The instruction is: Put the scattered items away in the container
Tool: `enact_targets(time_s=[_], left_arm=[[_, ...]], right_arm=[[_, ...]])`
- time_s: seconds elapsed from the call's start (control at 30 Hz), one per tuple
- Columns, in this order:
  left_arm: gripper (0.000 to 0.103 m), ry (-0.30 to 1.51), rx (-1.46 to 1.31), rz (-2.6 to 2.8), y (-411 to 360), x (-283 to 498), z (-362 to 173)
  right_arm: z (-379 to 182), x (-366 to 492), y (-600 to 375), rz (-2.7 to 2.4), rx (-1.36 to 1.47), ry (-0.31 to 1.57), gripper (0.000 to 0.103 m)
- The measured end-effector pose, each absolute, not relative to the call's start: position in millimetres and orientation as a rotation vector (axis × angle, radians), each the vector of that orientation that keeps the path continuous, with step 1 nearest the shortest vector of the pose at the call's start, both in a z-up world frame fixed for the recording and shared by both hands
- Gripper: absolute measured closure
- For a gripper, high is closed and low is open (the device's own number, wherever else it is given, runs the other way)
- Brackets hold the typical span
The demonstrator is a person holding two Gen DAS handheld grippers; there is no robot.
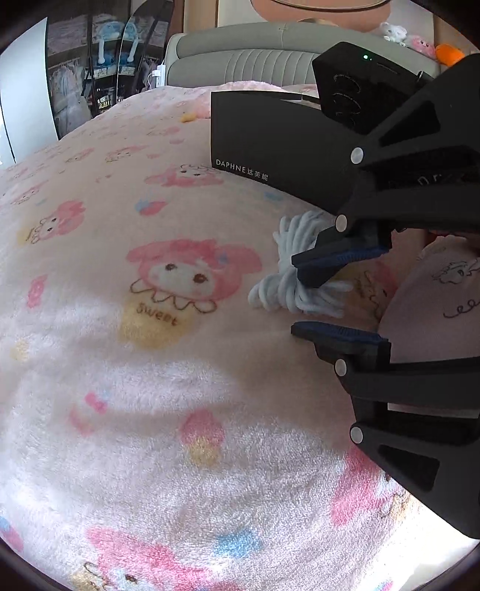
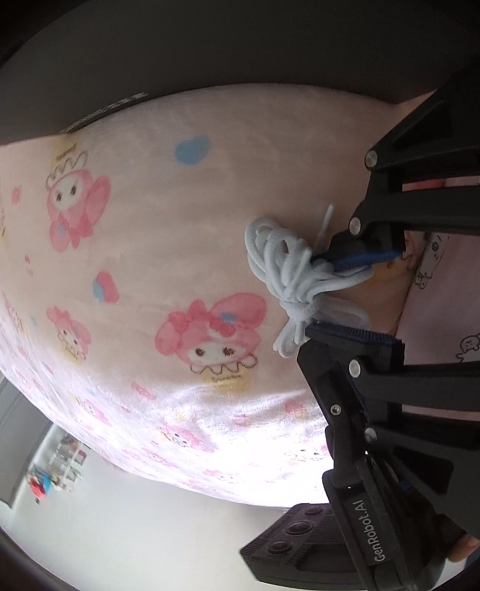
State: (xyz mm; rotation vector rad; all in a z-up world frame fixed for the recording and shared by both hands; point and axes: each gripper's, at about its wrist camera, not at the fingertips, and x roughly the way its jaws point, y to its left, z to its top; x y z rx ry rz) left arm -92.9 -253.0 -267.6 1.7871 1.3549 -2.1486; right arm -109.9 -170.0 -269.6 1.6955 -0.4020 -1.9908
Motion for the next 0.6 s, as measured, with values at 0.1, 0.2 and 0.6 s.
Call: enact_targets(time_s=[0.1,0.2,0.6], left_arm=[[0.092,1.308,1.785,-2.223,-244,-97,-261],[0.095,1.281,1.757,-2.278,-240,-92,-253],[0.097,1.27,1.613,-2.533,-223,-59,-172]], right_arm=[[-267,-110,-175,-1.996,1.676,-0.377,0.086],[-261,-107,-180,-1.98,1.658,-0.366,0.086],[-182,-79,-140,-2.022,1.428,-0.383,0.087]])
